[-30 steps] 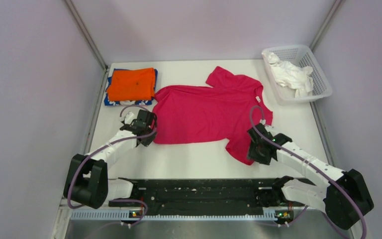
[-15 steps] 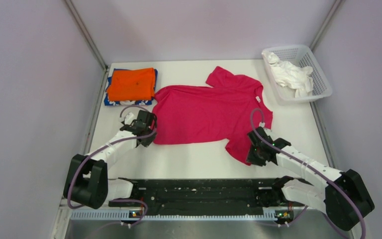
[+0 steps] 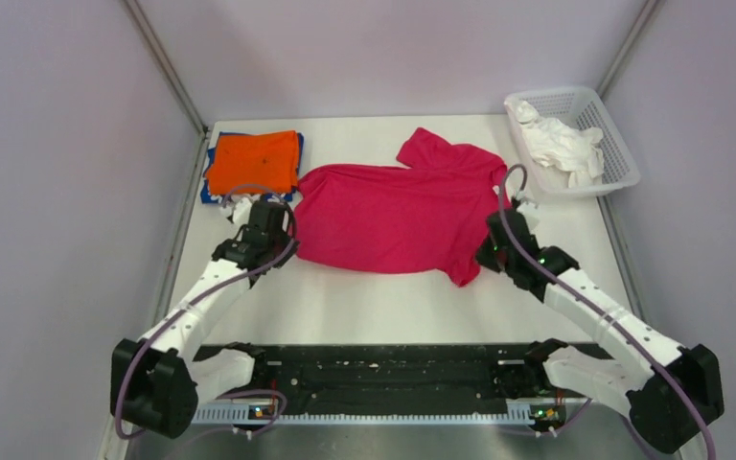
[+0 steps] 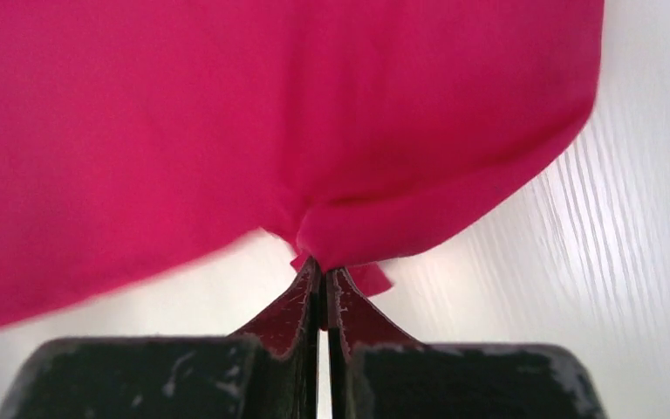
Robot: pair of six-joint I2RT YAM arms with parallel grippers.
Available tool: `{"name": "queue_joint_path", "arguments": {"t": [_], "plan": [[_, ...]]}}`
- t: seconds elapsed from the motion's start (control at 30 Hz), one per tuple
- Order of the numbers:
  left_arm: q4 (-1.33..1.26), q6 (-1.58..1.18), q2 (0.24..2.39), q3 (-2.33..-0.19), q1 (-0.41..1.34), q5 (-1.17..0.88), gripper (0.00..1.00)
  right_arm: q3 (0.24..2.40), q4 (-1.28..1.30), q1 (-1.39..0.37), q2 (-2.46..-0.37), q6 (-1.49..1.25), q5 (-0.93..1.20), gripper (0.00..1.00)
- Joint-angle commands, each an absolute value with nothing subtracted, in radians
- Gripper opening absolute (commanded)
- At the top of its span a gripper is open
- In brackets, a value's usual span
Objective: Fold and stack the t-shirts
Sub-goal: Flatten out the tshirt
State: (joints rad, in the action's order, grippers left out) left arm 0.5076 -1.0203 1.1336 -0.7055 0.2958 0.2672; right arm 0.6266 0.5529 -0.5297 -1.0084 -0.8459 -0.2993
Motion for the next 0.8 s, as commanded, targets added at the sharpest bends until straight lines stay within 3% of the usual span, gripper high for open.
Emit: {"name": "queue_joint_path", "arguments": {"t": [0.0, 0.27, 0.5, 0.77], "plan": [[0.511, -0.942, 1.009, -0.898, 0.295, 0.256, 0.0, 0.87, 0.429, -0.477, -0.923, -0.74, -0.431, 0.0], [0.531, -0.844, 0.897, -1.214, 0.294, 0.29, 0.0, 1.196, 0.348, -0.453, -0.816, -0.55, -0.551, 0.0], [0.63, -0.747, 0.889, -1.541, 0.295, 0.286, 0.0, 1.551, 0.428, -0.453, -0.851, -0.365, -0.394, 0.0], [0.683, -0.683, 0.825, -1.775, 0.295, 0.209, 0.0, 1.938, 0.57, -0.453, -0.902, -0.271, -0.149, 0.0]]}}
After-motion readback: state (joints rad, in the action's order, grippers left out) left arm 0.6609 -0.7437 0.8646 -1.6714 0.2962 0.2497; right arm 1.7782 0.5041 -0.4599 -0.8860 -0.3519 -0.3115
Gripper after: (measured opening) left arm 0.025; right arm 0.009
